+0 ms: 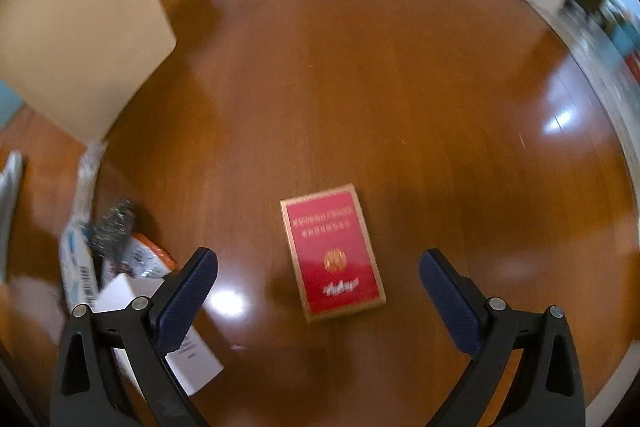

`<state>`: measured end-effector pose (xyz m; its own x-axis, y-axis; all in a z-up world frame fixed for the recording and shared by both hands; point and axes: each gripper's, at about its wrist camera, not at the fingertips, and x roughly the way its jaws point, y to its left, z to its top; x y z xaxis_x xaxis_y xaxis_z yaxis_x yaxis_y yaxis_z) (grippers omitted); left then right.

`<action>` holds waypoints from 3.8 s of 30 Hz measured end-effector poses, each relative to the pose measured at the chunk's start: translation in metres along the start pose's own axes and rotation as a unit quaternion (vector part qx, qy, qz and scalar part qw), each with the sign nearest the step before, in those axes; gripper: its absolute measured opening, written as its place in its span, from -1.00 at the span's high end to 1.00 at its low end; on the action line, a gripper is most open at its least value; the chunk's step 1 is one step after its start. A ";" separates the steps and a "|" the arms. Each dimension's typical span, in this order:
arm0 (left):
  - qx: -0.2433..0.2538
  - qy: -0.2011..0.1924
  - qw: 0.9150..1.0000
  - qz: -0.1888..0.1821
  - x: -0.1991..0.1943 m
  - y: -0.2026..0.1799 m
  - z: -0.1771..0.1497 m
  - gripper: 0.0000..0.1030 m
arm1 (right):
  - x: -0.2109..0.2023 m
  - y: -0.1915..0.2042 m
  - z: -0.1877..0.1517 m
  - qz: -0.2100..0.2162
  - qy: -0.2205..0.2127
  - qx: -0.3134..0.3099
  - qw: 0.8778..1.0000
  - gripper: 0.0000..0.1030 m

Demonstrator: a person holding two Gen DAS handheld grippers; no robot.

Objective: Collect trash
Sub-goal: 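Grasp the red cigarette pack with the right tool while the left tool grasps the Simvastatin box, then drop the Simvastatin box into the wastebasket with the left tool while the right tool drops the red pack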

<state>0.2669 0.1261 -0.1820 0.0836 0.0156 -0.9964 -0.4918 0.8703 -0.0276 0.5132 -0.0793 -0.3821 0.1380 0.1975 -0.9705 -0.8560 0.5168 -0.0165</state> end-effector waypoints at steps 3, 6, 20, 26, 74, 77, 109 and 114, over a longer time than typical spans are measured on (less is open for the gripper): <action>0.013 0.004 1.000 0.010 0.009 -0.003 -0.006 0.10 | 0.029 0.005 0.002 -0.010 0.043 -0.014 0.999 -0.98; 0.029 0.017 0.999 0.019 0.022 -0.007 -0.012 0.10 | 0.054 0.007 -0.001 -0.028 0.080 -0.014 0.996 -0.98; -0.311 0.109 0.928 -0.171 0.159 -0.018 -0.025 -0.16 | -0.007 -0.016 -0.059 0.042 -0.055 0.209 0.976 -0.11; -0.424 0.107 0.871 -0.223 0.240 -0.045 -0.013 -0.16 | -0.033 -0.008 -0.110 0.074 -0.097 0.284 0.951 -0.11; -0.015 -0.155 0.987 0.026 -0.037 0.018 0.103 0.02 | -0.082 0.018 -0.130 0.106 -0.138 0.312 0.934 -0.12; -0.023 -0.151 0.985 0.086 -0.023 0.053 0.119 0.02 | -0.082 0.025 -0.129 0.112 -0.137 0.313 0.933 -0.12; 0.144 -0.018 0.974 0.174 0.031 0.053 0.067 -0.18 | -0.203 0.093 0.044 0.160 -0.286 0.160 0.931 -0.12; 0.186 0.043 0.964 0.186 0.050 0.063 0.036 -0.18 | -0.231 0.140 0.131 0.188 -0.313 0.095 0.926 -0.12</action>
<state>0.2713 0.1991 -0.2305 -0.1191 0.3331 -0.9353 -0.1279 0.9290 0.3472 0.4266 0.0562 -0.1289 0.1599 0.8073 -0.5681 -0.8075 0.4380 0.3951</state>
